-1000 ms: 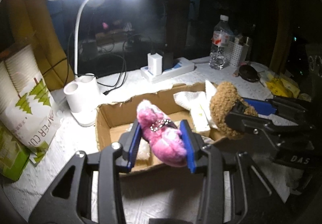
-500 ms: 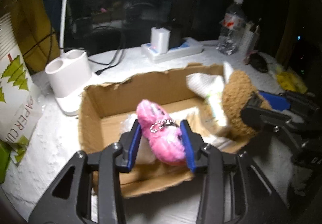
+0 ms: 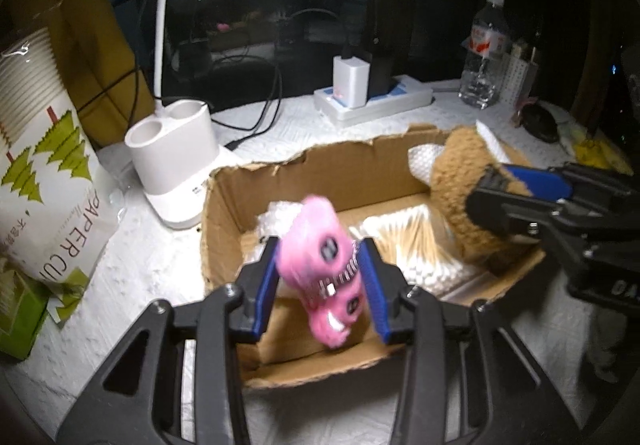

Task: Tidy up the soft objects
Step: 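Carry the pink plush with the left tool while the right tool carries the brown plush over the box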

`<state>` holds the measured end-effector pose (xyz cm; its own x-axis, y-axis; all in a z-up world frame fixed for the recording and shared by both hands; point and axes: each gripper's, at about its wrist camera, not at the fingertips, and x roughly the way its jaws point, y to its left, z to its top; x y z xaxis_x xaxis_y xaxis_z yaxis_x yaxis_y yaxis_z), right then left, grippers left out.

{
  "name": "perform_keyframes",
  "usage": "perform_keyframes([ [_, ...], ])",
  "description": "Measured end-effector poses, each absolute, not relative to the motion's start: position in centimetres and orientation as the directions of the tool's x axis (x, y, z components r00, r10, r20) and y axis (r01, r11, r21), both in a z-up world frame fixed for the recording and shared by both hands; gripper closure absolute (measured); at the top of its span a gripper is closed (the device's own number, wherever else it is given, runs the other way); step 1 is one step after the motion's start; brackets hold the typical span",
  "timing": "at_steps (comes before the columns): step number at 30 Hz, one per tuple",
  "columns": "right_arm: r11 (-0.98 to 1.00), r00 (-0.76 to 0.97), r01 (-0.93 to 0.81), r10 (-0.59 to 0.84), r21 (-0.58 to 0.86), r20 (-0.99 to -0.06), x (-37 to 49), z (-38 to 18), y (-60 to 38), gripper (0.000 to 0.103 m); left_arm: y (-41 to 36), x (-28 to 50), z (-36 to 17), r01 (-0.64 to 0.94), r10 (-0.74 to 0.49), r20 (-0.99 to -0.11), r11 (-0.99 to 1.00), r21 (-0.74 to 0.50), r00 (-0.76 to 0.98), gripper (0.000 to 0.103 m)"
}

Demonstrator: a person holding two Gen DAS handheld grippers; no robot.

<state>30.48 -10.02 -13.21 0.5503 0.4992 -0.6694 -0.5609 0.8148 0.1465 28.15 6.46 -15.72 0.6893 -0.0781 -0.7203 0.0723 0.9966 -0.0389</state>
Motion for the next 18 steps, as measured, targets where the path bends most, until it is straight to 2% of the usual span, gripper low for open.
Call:
perform_keyframes([
  [8,0.822,0.562,-0.547,0.503,0.161,-0.657,31.4,-13.1,-9.7,0.061,6.6,27.8,-15.0,0.062,-0.091,-0.708,0.996,-0.067,0.7,0.06],
  [12,0.83,0.575,-0.537,0.491,0.151,-0.654,31.7,-13.0,-9.6,0.046,6.7,27.5,-14.6,0.059,-0.094,-0.699,0.995,-0.075,0.709,0.059],
  [15,0.835,0.586,-0.531,0.486,0.146,-0.649,31.5,-12.7,-9.8,0.046,6.7,27.2,-14.2,0.057,-0.096,-0.692,0.995,-0.08,0.716,0.054],
  [18,0.837,0.594,-0.53,0.483,0.139,-0.644,31.1,-12.3,-10.0,0.046,6.7,26.9,-13.8,0.057,-0.104,-0.683,0.994,-0.09,0.723,0.053],
])
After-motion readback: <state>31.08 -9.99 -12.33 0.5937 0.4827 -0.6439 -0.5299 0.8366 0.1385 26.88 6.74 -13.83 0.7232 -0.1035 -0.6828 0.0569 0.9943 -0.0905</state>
